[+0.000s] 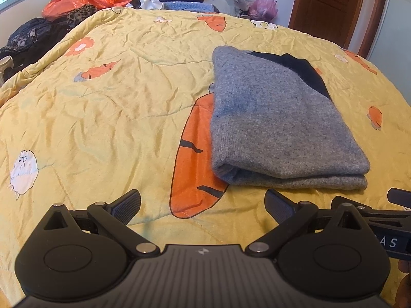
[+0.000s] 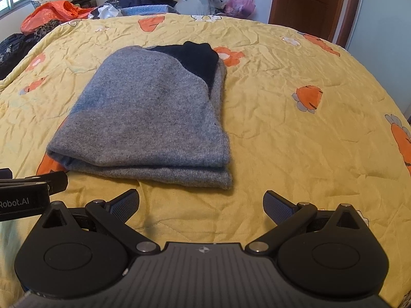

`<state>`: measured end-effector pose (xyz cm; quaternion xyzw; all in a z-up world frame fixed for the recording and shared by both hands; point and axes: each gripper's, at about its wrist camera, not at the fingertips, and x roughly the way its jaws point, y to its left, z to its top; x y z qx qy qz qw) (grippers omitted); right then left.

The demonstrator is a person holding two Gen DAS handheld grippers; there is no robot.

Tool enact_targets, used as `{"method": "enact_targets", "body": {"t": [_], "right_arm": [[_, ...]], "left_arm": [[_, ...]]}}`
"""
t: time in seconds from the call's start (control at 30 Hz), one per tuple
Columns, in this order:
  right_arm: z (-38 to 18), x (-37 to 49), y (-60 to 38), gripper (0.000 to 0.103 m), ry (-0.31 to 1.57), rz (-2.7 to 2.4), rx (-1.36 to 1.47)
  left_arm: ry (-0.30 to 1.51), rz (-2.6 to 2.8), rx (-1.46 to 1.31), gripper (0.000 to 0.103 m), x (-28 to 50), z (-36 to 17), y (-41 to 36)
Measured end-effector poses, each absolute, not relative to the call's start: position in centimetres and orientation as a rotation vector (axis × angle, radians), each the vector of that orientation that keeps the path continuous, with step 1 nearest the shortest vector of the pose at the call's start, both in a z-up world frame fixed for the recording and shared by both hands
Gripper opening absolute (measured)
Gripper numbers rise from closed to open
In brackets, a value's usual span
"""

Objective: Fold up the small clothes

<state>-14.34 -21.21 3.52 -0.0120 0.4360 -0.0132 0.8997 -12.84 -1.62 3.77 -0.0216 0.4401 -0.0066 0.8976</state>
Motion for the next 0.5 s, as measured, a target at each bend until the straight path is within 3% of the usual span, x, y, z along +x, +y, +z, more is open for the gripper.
{"method": "enact_targets", "body": {"t": [0.5], "right_arm": [[3.78,-14.30,-21.26,0.103,0.902,-0.022,-0.018]], "left_arm": [[0.915,-0.017,-0.051,0.103,-12.79,3.69,-1.54]]}}
